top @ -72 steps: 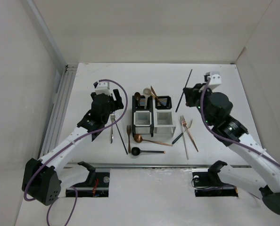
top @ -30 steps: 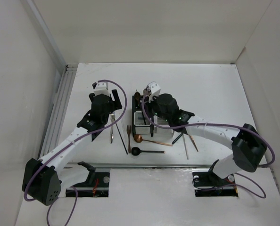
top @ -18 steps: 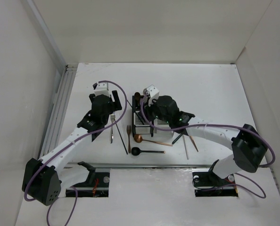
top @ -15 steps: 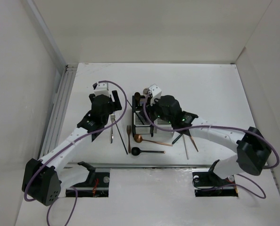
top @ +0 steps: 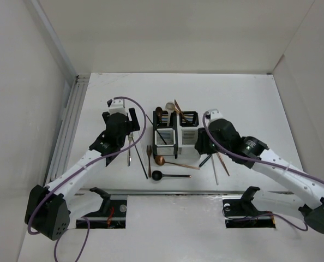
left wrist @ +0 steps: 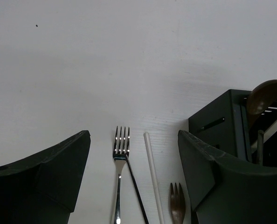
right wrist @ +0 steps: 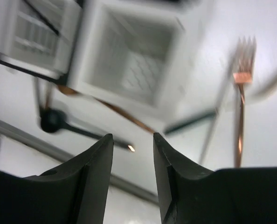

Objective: Sort the eating utensils into containers

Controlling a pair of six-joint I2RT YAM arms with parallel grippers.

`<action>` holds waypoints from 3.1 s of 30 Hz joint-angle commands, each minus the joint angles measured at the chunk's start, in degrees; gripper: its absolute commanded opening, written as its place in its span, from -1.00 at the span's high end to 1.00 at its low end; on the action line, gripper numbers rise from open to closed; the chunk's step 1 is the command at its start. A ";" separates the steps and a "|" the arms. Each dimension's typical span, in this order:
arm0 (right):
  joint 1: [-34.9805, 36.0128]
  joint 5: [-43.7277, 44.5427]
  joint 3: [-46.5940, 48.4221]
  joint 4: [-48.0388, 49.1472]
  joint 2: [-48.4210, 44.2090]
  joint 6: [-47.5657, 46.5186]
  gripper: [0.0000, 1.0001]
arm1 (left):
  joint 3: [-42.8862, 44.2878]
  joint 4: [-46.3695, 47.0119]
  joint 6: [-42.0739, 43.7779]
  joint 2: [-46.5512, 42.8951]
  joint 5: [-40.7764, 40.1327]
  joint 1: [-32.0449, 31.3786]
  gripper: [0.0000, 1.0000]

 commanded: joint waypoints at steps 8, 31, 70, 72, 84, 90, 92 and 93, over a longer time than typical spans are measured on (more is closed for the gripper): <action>-9.49 -8.54 -17.07 -12.18 -8.36 13.38 -0.02 | -1.68 -1.15 -2.66 -2.22 -0.18 0.85 -0.47; -18.90 -2.83 -11.98 0.49 24.25 1.78 0.60 | -3.26 -3.09 -4.69 -5.03 1.23 2.96 -0.47; 6.06 -7.65 5.96 52.43 22.76 -31.03 1.00 | -3.17 -3.88 -3.10 -5.56 -0.44 4.55 -0.47; 6.06 -8.18 4.65 52.43 23.47 -29.96 1.00 | -3.17 -3.88 -3.10 -5.56 -0.44 4.55 -0.47; 6.59 -8.28 -2.39 52.96 26.98 -26.97 1.00 | -3.17 -3.36 -3.10 -5.56 -0.44 4.55 -0.47; 6.59 -9.07 -3.54 52.96 25.75 -26.97 0.38 | -3.17 -3.36 -3.10 -5.56 -0.44 4.55 -0.47; 6.59 -9.07 -3.54 52.43 25.05 -26.97 0.15 | -3.17 -3.36 -3.10 -5.56 -0.44 4.55 -0.47; 6.59 -8.55 -3.54 51.91 24.44 -26.97 0.10 | -3.17 -3.36 -3.10 -5.56 -0.44 4.55 -0.47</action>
